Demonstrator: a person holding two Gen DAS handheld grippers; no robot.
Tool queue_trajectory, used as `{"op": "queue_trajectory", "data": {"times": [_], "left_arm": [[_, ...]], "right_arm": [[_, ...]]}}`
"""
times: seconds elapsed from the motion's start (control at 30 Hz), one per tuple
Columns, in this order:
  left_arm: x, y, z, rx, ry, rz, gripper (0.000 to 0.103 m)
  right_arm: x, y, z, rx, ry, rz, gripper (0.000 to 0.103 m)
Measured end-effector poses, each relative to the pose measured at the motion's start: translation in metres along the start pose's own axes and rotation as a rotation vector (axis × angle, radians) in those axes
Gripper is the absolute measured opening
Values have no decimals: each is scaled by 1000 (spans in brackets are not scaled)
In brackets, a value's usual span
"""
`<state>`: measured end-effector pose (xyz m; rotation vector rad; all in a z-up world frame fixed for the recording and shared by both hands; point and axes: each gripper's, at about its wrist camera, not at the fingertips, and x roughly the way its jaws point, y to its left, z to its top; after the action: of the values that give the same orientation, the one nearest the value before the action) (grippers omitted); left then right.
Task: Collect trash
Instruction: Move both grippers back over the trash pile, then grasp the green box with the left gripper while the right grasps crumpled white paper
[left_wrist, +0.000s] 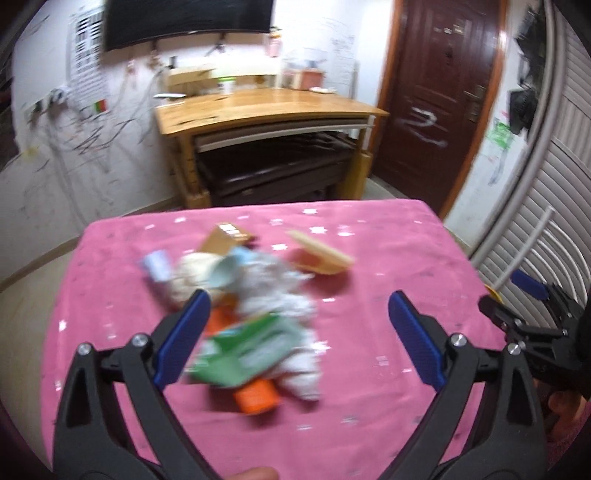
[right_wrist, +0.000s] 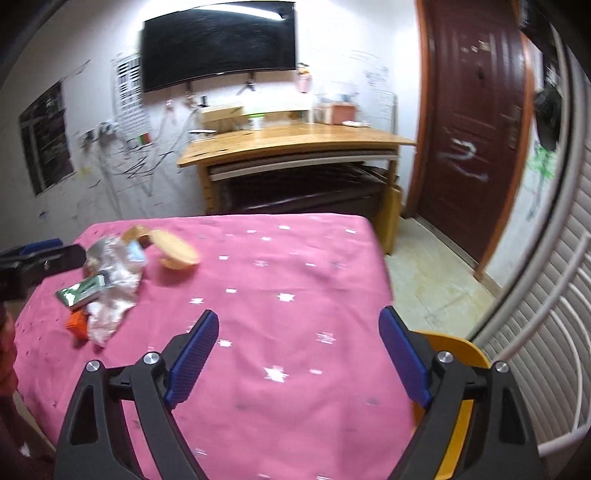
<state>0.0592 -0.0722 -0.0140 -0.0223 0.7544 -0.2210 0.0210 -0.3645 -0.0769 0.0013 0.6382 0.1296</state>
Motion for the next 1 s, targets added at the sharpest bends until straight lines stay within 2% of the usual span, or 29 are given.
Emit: {"op": "queue_trajectory", "data": {"times": [0.13,0.23,0.43,0.57,0.67,0.73,0.77,0.83,0.87,0.93,1.0], "left_arm": [[-8,35,0,-53,-7,40,93],[-13,59,-2,-88,-9,47,93],[-11,77,-11,-111,13,36,93],[0,81,-15,-121,61,-25,93],[10,81,-19,-124,118,-119,93],[15,79,-23,-114,135,-152,92],[17,78,-24,-106,137,-164,89],[23,75,-27,-84,162,-198,72],[26,73,-29,-77,172,-214,68],[29,70,-33,-55,187,-232,42],[30,70,-34,-48,184,-250,26]], "right_arm": [[9,34,5,-50,21,68,82],[14,59,8,-73,37,152,82],[21,103,9,-117,74,262,82],[33,129,8,-157,125,301,82],[43,145,7,-198,163,303,82],[49,152,5,-216,184,295,82],[52,154,5,-223,193,288,82],[58,159,5,-230,205,275,82],[60,160,5,-231,211,270,82],[63,162,6,-233,216,268,82],[65,165,6,-245,216,257,82]]}}
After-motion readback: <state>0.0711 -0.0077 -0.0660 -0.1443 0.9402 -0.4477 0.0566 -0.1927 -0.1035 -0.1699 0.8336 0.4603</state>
